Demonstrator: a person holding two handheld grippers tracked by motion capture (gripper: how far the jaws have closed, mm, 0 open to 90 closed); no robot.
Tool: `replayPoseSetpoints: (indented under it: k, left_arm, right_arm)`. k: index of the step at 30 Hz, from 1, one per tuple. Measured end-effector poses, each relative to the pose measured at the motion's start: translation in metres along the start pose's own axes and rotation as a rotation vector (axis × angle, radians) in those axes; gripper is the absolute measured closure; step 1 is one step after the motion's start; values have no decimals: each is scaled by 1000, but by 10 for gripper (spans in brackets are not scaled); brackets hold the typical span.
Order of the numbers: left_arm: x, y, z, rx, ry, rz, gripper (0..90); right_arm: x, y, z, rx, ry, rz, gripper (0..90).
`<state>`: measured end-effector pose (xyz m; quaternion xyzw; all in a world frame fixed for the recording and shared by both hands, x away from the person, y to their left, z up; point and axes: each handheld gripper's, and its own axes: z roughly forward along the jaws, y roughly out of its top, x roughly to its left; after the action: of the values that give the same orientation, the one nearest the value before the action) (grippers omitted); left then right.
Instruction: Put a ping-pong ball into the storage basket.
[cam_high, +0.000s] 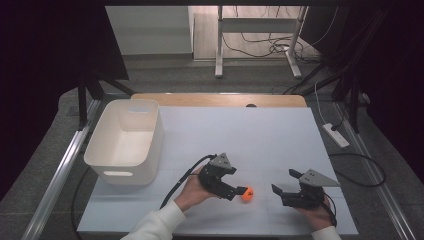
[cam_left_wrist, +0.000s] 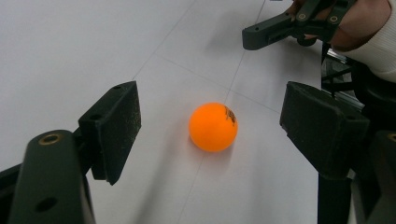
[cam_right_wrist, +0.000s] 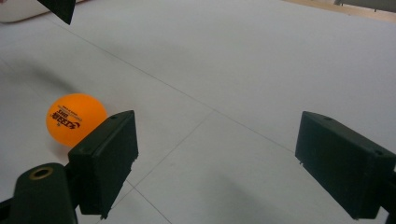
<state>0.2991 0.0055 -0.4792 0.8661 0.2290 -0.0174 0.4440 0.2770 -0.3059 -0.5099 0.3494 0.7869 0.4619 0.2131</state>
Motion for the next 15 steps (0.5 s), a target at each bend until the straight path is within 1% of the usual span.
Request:
replayPoseSetpoints:
  k: [11,15]
  left_arm:
    - [-3,0,12,38,-22,1,215]
    - [-3,-1,19,53,-26,-7,215]
  right_arm:
    - [-1,0,0,2,-9,0,130]
    - [-1,0,0,3,-8,-4,130]
